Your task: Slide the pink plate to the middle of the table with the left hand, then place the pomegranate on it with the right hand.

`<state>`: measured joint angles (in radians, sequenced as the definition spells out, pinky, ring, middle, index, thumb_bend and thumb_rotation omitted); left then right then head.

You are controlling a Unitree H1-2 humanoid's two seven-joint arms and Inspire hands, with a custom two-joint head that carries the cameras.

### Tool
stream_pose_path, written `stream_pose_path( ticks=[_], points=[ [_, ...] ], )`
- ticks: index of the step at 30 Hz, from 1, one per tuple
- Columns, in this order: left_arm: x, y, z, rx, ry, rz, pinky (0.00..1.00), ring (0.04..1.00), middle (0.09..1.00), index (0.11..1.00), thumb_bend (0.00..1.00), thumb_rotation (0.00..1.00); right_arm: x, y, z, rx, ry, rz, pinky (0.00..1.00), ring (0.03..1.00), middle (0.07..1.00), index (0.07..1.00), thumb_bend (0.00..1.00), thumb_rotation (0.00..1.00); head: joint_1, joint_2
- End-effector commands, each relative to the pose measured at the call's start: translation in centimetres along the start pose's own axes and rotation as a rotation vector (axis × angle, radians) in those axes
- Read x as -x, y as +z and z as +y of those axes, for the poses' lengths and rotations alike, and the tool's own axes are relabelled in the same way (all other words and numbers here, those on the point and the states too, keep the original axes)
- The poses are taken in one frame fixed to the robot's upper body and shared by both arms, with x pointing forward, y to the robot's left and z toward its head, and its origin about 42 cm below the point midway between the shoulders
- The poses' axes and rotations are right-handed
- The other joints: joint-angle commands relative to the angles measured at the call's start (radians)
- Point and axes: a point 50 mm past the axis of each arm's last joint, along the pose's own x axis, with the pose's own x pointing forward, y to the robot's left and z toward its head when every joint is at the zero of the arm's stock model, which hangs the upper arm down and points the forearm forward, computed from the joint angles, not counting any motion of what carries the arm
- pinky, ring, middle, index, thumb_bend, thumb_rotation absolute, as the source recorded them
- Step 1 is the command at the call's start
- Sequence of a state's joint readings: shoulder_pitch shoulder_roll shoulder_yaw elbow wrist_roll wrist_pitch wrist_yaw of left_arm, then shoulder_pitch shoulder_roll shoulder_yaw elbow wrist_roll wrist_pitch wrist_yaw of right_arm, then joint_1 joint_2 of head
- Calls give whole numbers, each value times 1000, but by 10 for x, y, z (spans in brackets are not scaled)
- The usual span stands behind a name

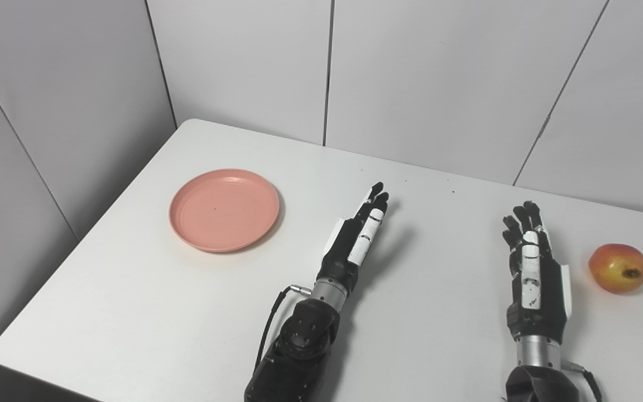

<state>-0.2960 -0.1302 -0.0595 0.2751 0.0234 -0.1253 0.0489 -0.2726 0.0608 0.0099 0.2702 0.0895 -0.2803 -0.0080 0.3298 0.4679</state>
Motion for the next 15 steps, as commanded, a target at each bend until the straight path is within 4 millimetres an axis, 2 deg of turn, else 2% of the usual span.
stream_pose_path(
  ticks=[1,3,7,10,15],
  points=[
    [-10,23,-3,0,39,-118,927,938,939,932,413,1000,21,-21,-16,23,-23,52,946,912,930,930,579,864,1,-1],
    [-12,29,2,-24,55,-143,894,917,923,917,419,1000,21,-21,-16,25,-20,53,958,915,932,933,581,872,2,-3],
    [-17,44,13,-9,49,-196,907,922,930,925,449,1000,20,-22,-15,21,-23,53,955,914,931,930,570,870,1,-5],
    [-20,54,19,-2,62,-224,863,873,884,874,479,1000,19,-23,-15,21,-24,52,960,915,931,930,582,872,1,-6],
    [-25,73,29,-36,99,-270,825,844,846,835,500,1000,19,-22,-15,22,-21,54,972,920,934,934,576,873,0,-10]
  ],
)
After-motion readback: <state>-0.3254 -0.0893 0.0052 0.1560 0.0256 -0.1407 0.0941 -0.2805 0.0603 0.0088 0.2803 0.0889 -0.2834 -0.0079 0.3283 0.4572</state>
